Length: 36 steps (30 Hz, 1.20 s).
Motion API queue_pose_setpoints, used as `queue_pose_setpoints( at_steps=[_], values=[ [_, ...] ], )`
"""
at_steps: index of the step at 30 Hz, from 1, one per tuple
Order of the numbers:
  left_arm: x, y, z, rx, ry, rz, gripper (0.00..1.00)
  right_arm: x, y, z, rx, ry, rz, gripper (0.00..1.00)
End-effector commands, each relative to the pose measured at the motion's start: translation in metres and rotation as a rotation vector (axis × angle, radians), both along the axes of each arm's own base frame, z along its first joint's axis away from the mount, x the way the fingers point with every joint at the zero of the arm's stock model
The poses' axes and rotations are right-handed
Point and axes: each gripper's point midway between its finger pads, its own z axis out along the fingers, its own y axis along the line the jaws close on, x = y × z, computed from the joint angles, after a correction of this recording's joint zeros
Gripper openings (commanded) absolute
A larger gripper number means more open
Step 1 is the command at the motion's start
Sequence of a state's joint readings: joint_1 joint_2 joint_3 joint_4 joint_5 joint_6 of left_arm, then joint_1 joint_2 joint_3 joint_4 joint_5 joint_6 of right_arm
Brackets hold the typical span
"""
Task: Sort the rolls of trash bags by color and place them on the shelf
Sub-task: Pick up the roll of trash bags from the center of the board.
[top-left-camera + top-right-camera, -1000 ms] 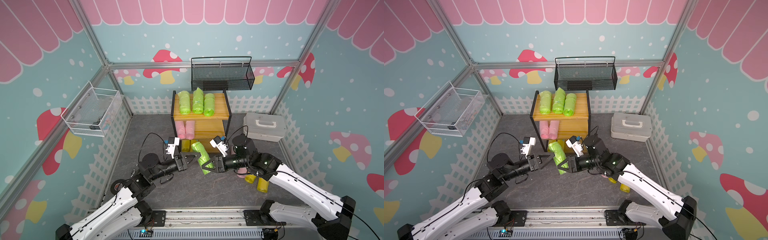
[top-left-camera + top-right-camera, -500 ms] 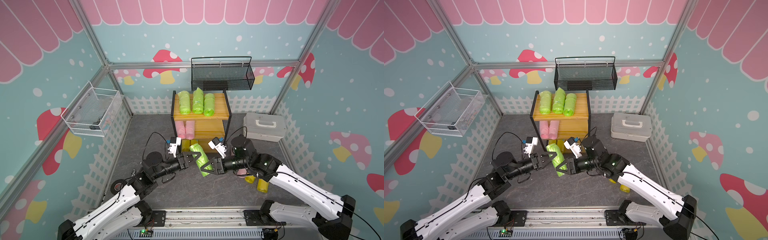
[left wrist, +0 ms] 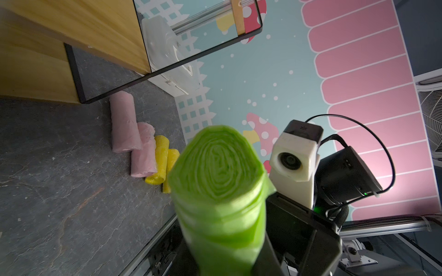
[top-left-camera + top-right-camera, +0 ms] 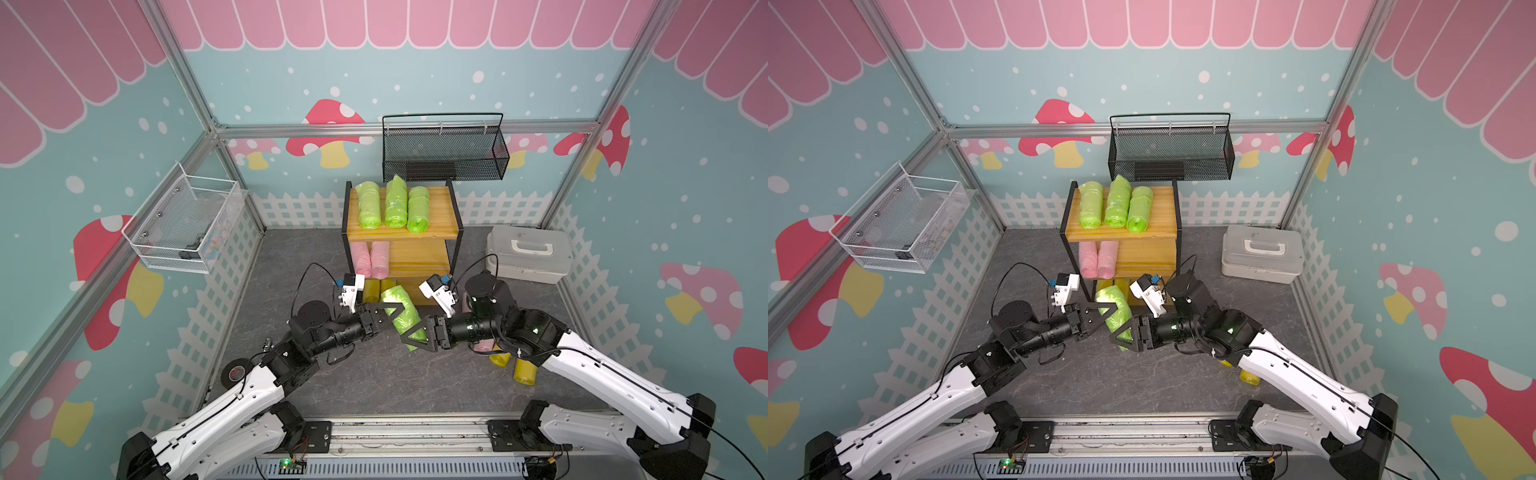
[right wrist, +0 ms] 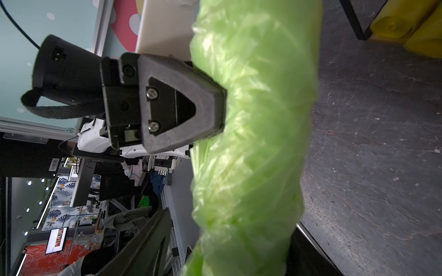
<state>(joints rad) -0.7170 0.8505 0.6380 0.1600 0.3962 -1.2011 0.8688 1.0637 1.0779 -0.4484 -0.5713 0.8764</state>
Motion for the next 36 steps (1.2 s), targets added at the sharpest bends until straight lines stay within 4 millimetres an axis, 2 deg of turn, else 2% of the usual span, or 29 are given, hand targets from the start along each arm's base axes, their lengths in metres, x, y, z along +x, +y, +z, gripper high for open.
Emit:
queue_pose_setpoints(
  at_steps=[1, 7, 14, 26, 36],
  values=[
    [0.007, 0.006, 0.004, -0.047, 0.021, 0.06, 0.0, -0.004, -0.003, 0.01, 0.04, -0.039, 0.0, 0.71],
    [0.012, 0.018, 0.0, -0.127, 0.076, 0.132, 0.0, 0.002, -0.011, 0.007, 0.013, -0.055, -0.063, 0.7],
    [0.013, 0.029, 0.0, -0.185, 0.097, 0.183, 0.0, 0.008, -0.008, 0.001, 0.01, -0.025, -0.091, 0.69],
    [0.014, 0.029, -0.003, -0.23, 0.117, 0.186, 0.0, 0.019, 0.003, -0.013, -0.005, 0.017, -0.123, 0.64],
    [0.012, 0.03, -0.001, -0.247, 0.119, 0.179, 0.0, 0.033, 0.011, -0.023, -0.026, 0.021, -0.161, 0.54]
  ],
)
